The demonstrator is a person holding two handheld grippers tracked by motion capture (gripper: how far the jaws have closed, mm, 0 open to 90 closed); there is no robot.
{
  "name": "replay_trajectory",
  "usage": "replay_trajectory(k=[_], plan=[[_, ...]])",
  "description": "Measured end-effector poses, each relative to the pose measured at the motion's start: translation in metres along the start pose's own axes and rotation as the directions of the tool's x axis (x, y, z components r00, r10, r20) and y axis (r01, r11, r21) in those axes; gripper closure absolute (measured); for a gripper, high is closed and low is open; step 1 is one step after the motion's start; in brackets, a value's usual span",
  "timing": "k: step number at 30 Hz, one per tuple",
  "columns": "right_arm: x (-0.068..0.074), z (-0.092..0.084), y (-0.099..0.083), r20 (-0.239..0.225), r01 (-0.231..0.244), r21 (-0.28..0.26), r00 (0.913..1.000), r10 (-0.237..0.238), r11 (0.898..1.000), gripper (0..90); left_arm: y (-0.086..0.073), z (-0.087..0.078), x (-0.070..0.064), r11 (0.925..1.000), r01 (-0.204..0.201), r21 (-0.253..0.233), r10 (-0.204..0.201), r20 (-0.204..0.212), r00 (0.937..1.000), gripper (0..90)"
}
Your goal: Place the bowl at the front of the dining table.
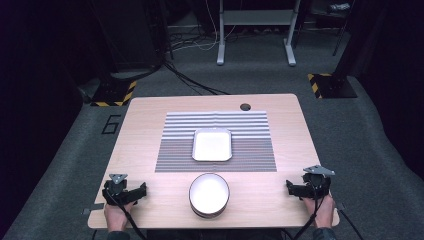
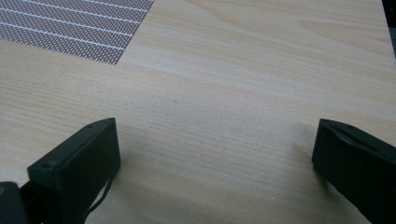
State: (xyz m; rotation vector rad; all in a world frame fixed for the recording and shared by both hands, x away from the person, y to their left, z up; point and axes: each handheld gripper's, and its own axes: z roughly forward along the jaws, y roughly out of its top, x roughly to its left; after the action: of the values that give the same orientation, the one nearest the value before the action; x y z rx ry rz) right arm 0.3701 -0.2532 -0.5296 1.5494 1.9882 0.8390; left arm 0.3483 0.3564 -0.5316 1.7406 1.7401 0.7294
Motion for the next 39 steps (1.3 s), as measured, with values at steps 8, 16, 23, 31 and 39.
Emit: replay_trajectory(k=[8, 16, 23, 31, 39], plan=[[-0.0001, 0.0003, 0.0002, -0.002, 0.002, 0.000, 1.0000, -0.002, 1.000, 0.3, -0.0001, 0.0000, -0.0005, 1.0000, 0.006, -0.001, -0.006, -0.006, 1.0000, 3.4], [-0.0001, 0.0004, 0.0003, -0.002, 0.000, 0.000, 1.0000, 0.000, 1.000, 0.4, -0.0002, 0.0000, -0.0007, 1.0000, 0.004, -0.001, -0.004, -0.008, 1.0000, 3.5], [-0.0002, 0.0006, 0.0005, -0.003, 0.001, -0.001, 1.0000, -0.001, 1.000, 0.5, -0.0004, -0.0001, -0.0022, 1.0000, 0.009, -0.003, -0.009, -0.016, 0.9998, 3.5], [-0.0011, 0.0004, 0.0007, -0.009, -0.002, -0.002, 1.0000, 0.002, 1.000, 1.0, -0.0012, -0.0010, -0.0049, 0.9996, 0.027, -0.002, -0.027, -0.038, 0.9989, 3.4], [0.0001, 0.0005, 0.0009, 0.001, 0.000, 0.003, 1.0000, 0.000, 1.000, 0.0, -0.0011, -0.0013, -0.0044, 0.9999, 0.016, 0.000, -0.016, -0.024, 0.9996, 3.2]])
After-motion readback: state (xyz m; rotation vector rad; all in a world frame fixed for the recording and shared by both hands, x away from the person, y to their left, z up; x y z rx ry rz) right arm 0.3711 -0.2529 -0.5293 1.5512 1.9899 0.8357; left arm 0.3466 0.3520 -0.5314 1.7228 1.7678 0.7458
